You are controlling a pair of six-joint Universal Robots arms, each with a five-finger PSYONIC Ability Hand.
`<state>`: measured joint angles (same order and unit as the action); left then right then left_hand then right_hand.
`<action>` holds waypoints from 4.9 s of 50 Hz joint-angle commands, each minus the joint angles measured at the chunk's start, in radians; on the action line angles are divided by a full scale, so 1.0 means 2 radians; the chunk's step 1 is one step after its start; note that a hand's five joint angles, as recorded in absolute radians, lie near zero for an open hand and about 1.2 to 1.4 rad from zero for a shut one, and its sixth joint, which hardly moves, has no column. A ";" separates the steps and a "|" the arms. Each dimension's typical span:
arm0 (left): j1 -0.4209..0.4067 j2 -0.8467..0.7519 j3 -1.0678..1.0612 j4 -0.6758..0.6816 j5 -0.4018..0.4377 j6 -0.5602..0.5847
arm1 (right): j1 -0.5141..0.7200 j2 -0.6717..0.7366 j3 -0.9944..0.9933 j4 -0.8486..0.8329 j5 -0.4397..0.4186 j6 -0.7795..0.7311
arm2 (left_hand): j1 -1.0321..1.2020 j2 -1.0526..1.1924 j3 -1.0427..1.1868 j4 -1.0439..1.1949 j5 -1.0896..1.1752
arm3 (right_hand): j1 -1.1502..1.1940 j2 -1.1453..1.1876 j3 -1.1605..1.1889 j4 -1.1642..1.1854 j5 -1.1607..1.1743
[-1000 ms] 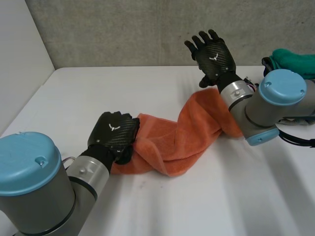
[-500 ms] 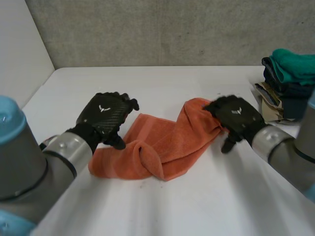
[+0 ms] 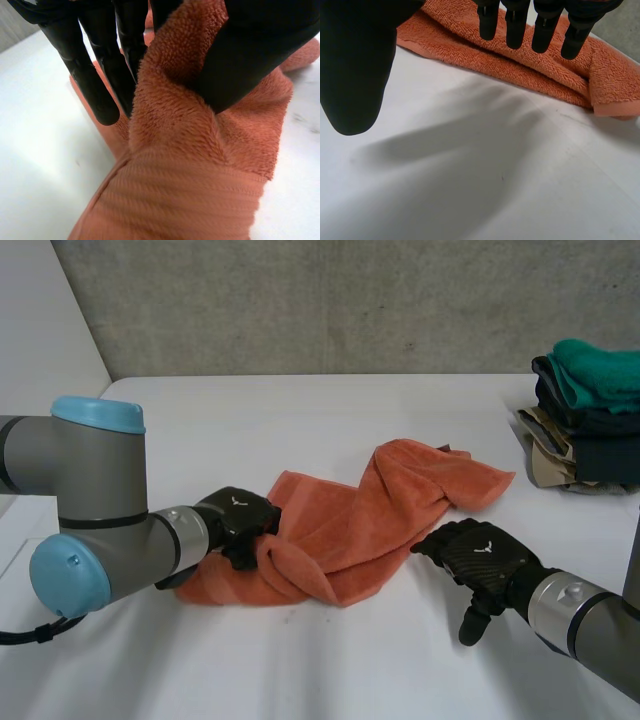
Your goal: Fold the laundry.
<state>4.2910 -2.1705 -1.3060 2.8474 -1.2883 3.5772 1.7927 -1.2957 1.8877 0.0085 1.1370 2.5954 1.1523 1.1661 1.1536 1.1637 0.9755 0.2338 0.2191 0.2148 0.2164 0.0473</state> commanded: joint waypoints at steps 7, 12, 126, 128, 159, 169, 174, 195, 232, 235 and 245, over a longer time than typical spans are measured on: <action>-0.030 0.100 -0.023 0.064 -0.062 -0.047 | 0.052 0.008 -0.022 -0.030 0.021 0.123 | 0.122 0.115 0.121 0.116 0.123 | -0.030 -0.022 -0.020 -0.021 -0.024; -0.044 0.166 -0.043 0.064 -0.064 -0.081 | 0.108 0.069 -0.079 -0.030 0.036 0.185 | 0.122 0.115 0.121 0.116 0.123 | -0.030 -0.022 -0.020 -0.021 -0.024; 0.013 0.229 -0.251 0.264 -0.134 -0.126 | 0.009 0.264 -0.290 -0.100 0.107 0.150 | 0.122 0.115 0.121 0.116 0.123 | 0.581 0.588 0.590 0.589 0.586; 0.014 0.231 -0.251 0.264 -0.134 -0.124 | 0.005 0.257 -0.302 -0.099 0.112 0.149 | 0.122 0.115 0.121 0.116 0.123 | 0.581 0.589 0.591 0.590 0.587; 0.064 0.226 -0.080 0.131 -0.131 0.110 | -0.042 -0.003 -0.392 0.165 0.104 -0.096 | 0.122 0.115 0.121 0.116 0.123 | 0.581 0.589 0.591 0.590 0.587; 0.086 0.038 0.077 0.272 -0.135 0.112 | -0.020 0.148 -0.480 0.060 0.157 -0.090 | 0.122 0.115 0.121 0.116 0.123 | 0.581 0.589 0.591 0.590 0.587; 0.093 0.004 0.154 0.411 -0.134 0.106 | 0.005 0.172 -0.543 -0.117 0.202 -0.067 | 0.122 0.115 0.121 0.116 0.123 | 0.581 0.589 0.591 0.590 0.587; 0.093 0.054 -0.052 0.500 -0.134 0.022 | 0.009 0.122 -0.350 -0.214 0.149 -0.005 | 0.122 0.115 0.121 0.116 0.123 | 0.581 0.589 0.591 0.590 0.587; 0.179 0.049 -0.219 0.343 -0.100 0.033 | -0.017 0.147 -0.181 -0.144 0.093 -0.013 | -0.139 -0.146 -0.140 -0.145 -0.138 | 0.581 0.589 0.591 0.590 0.587; 0.180 0.057 -0.224 0.338 -0.083 0.033 | -0.016 0.147 -0.179 -0.142 0.095 -0.015 | 0.014 0.008 0.014 0.009 0.016 | 0.581 0.589 0.591 0.590 0.587; 0.171 0.161 -0.276 0.252 -0.076 0.035 | -0.010 0.116 -0.176 -0.014 0.096 -0.091 | 0.122 0.115 0.121 0.116 0.123 | 0.581 0.589 0.591 0.590 0.587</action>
<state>4.6410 -1.9772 -1.7946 3.4576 -1.4367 3.6427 1.7633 -1.0198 1.5337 -0.2019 1.3281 2.5207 1.1487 1.1953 1.1892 1.1973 0.9869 1.1406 1.1772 1.1937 1.1985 1.0218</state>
